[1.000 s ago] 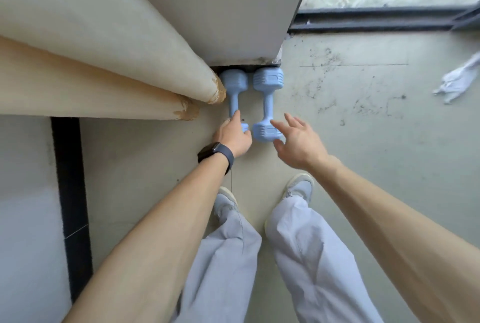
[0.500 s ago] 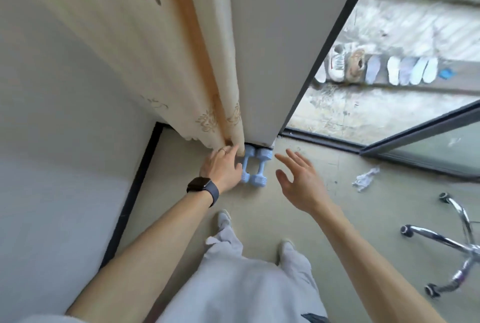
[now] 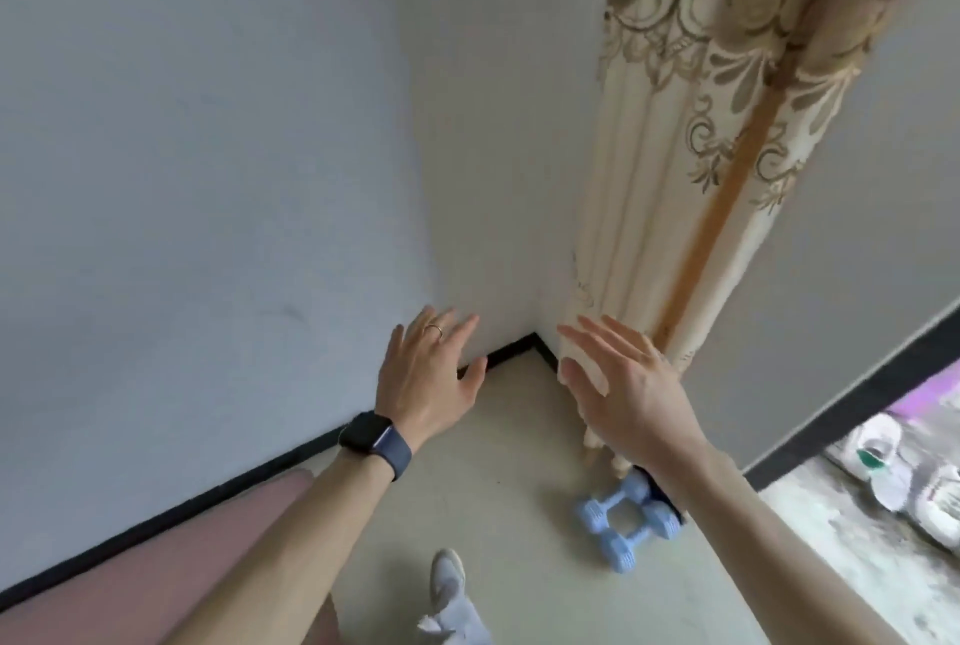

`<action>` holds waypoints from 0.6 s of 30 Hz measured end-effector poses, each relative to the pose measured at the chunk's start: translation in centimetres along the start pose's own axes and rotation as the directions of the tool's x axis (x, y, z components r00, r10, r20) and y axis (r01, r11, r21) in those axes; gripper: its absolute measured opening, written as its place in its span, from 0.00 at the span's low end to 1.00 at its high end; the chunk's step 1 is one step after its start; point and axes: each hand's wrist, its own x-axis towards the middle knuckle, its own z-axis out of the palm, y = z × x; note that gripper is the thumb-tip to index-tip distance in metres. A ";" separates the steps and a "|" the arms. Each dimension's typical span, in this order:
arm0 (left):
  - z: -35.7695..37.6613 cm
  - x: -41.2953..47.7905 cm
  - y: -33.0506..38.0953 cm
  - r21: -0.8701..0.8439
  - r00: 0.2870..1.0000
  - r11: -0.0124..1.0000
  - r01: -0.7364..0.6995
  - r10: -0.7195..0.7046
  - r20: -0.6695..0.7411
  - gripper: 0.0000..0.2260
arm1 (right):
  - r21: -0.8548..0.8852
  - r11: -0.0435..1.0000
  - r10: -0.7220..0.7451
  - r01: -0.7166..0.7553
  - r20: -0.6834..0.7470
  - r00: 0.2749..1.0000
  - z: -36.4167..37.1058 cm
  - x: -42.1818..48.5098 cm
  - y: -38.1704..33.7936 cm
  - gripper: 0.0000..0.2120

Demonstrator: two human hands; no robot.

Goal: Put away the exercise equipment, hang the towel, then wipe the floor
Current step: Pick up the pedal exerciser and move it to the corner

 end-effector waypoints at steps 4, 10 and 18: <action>-8.6 -8.9 -8.2 0.040 0.951 0.966 0.256 -0.245 -0.187 0.25 | 0.053 0.959 -0.280 0.278 0.050 0.959 0.3 1.6 -12.4 0.21; -19.7 -26.5 -18.9 0.075 0.752 0.794 0.603 -0.534 -0.388 0.25 | 0.261 0.744 -0.641 0.615 0.021 0.767 3.4 -1.3 -33.0 0.21; -29.0 -56.9 -29.7 0.115 0.407 0.410 0.905 -0.754 -0.516 0.26 | 0.460 0.374 -0.908 0.806 0.003 0.419 10.1 -15.8 -60.6 0.23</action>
